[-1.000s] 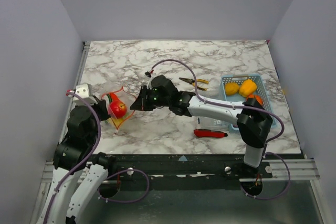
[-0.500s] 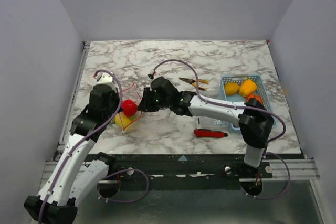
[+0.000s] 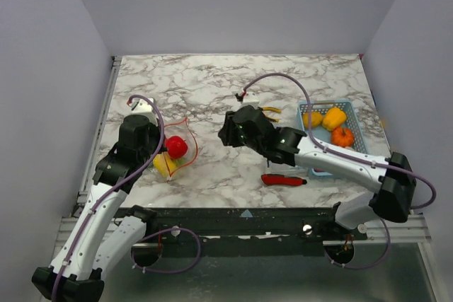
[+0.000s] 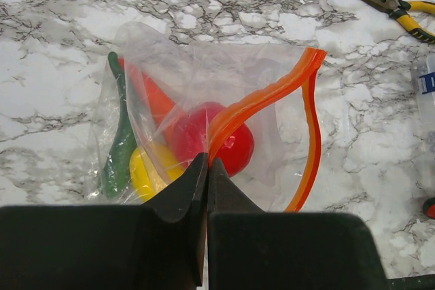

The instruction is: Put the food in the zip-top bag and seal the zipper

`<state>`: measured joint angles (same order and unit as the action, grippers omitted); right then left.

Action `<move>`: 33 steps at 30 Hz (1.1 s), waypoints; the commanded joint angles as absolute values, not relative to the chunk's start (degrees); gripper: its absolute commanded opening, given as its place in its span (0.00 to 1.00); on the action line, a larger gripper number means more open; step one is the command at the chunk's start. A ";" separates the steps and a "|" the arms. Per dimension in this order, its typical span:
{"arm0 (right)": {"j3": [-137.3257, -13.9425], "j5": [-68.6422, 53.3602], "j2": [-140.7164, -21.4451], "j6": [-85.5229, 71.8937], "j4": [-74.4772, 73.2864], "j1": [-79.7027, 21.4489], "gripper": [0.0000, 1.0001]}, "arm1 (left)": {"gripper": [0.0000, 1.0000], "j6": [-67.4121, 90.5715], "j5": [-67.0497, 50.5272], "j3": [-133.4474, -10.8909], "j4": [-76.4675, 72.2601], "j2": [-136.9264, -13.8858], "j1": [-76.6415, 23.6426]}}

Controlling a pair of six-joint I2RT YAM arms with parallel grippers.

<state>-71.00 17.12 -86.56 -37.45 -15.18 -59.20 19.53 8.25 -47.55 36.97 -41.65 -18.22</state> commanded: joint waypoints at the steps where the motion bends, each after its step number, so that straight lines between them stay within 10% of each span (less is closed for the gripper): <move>1: -63.08 37.03 -78.70 -38.14 -23.74 -59.42 0.45 | 0.00 19.09 6.27 -48.82 36.44 -41.72 -18.19; 16: -44.22 48.58 -49.48 -47.51 -34.24 -32.07 0.76 | 0.00 19.33 5.16 -48.87 36.37 -41.92 -18.20; 33: -44.13 34.61 -67.91 -42.76 -22.34 -1.88 0.70 | 0.00 19.25 5.23 -48.44 36.31 -40.77 -18.19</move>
